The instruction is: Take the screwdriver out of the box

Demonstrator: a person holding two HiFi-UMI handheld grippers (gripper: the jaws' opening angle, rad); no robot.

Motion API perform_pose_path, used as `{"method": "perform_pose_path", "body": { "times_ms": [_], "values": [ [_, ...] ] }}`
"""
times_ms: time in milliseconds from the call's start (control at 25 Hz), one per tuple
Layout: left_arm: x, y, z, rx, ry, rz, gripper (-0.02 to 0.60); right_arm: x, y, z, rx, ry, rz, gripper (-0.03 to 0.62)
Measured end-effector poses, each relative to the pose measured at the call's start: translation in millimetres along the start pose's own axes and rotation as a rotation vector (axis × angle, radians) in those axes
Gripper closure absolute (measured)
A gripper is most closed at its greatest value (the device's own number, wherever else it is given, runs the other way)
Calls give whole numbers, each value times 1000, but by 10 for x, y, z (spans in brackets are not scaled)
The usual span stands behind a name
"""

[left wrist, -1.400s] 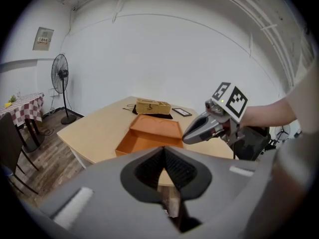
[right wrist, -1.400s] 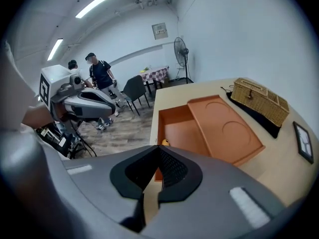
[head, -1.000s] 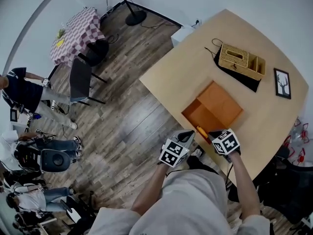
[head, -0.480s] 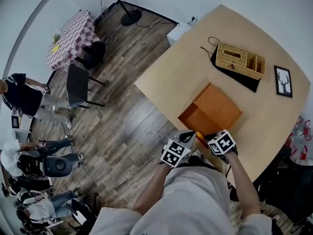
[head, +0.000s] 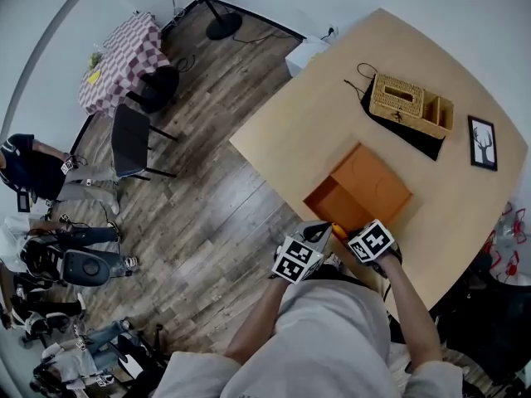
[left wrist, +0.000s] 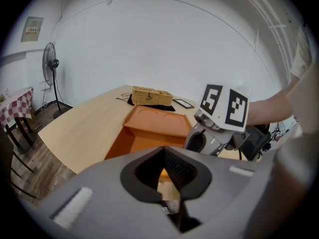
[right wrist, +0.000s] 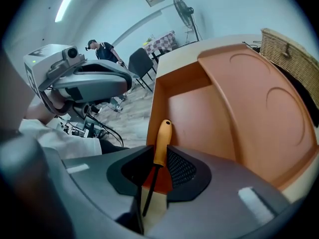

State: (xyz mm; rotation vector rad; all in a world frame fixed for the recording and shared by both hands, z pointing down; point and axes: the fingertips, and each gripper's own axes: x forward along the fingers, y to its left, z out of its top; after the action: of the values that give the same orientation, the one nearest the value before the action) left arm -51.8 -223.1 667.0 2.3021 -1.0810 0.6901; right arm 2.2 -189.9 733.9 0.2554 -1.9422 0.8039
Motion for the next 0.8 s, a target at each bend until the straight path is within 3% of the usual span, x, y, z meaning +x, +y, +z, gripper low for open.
{"method": "perform_pose_path", "body": {
  "times_ms": [520,800],
  "values": [
    [-157,66,6,-19,-28,8,528,129,-88,-36,-118,191,-104,514],
    [-216,199,66,23,-41,-20,528,211,-119,-72,-109,196,-171,510]
  ]
}}
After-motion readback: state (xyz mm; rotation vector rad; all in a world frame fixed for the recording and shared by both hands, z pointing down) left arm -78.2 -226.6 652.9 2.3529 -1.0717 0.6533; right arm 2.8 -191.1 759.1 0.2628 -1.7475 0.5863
